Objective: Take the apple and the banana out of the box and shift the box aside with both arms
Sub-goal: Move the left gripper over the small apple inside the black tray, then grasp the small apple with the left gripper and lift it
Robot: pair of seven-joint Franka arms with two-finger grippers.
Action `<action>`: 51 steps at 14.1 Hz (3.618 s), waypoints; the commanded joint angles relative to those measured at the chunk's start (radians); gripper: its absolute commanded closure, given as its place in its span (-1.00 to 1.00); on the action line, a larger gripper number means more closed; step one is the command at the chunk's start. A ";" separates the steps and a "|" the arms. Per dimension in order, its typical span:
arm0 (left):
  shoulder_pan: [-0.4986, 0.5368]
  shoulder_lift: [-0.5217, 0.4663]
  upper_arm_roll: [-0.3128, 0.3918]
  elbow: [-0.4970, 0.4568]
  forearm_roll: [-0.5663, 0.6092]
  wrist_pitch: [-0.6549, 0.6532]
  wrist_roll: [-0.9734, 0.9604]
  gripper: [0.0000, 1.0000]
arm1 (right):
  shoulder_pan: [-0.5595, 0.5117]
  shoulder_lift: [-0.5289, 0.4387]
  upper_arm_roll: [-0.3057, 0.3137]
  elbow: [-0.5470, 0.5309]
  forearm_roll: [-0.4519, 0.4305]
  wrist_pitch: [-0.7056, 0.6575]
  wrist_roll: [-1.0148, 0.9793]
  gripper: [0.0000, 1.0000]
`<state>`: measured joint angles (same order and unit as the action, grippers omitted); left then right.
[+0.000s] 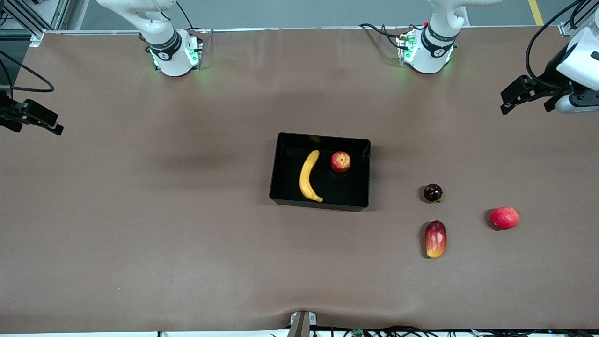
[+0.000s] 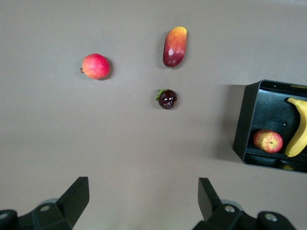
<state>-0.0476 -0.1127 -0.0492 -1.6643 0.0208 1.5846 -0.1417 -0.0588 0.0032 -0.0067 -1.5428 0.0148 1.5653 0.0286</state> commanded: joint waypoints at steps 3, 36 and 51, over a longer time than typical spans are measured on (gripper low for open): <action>0.005 0.016 -0.003 0.024 -0.019 -0.011 -0.010 -1.00 | -0.021 -0.002 0.013 0.006 0.007 -0.010 -0.007 -1.00; -0.281 0.633 -0.331 -0.218 0.183 0.748 -0.785 -1.00 | -0.022 0.007 0.013 0.009 0.008 -0.001 -0.007 -1.00; -0.273 0.613 -0.331 -0.209 0.222 0.727 -0.838 1.00 | -0.022 0.012 0.013 0.007 0.008 -0.001 -0.007 -1.00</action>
<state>-0.3193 0.5670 -0.3825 -1.8709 0.2164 2.3457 -0.9440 -0.0610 0.0094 -0.0076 -1.5429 0.0148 1.5667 0.0286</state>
